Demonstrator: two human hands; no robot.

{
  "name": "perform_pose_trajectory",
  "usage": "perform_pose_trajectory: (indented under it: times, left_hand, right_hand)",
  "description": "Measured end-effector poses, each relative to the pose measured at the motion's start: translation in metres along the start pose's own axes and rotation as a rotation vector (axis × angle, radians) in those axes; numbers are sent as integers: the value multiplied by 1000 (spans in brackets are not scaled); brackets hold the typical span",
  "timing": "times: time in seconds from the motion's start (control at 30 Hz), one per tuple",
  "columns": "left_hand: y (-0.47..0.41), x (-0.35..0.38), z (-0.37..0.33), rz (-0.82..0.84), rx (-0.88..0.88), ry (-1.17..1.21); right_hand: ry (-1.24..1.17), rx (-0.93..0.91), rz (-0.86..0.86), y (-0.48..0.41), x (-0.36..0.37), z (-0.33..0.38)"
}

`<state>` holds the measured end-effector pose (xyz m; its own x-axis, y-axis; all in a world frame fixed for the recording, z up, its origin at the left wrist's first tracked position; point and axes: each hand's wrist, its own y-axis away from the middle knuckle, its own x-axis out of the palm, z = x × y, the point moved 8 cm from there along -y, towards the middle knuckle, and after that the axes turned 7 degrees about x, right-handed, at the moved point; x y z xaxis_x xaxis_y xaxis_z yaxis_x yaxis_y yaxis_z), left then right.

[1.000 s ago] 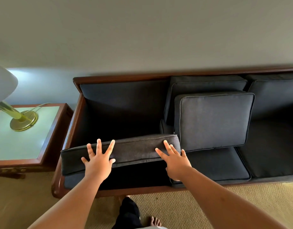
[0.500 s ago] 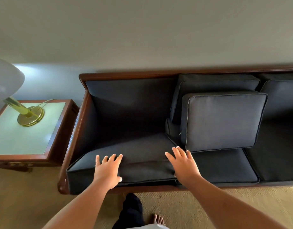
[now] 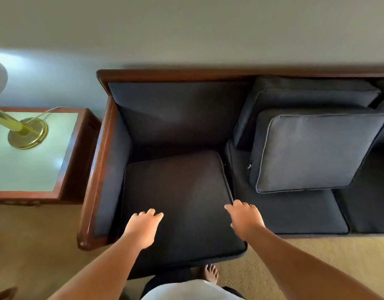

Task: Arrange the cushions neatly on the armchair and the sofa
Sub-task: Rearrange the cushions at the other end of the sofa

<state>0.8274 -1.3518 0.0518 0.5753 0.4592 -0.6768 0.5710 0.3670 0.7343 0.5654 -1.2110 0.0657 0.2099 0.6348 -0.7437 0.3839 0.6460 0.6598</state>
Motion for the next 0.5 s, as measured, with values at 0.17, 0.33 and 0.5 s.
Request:
perform_pose_trajectory:
  times: [0.17,0.33,0.5]
  left_hand:
    - [-26,-22,31,58,-15,205]
    - [-43,-21,47,141,28,311]
    - [-50,-44,73,93,14,433]
  right_hand:
    - [-86,-15,63,-35,-39,31]
    - [-166,-16,148,-59,-63,59]
    - [-185,6,199,-82,-87,73]
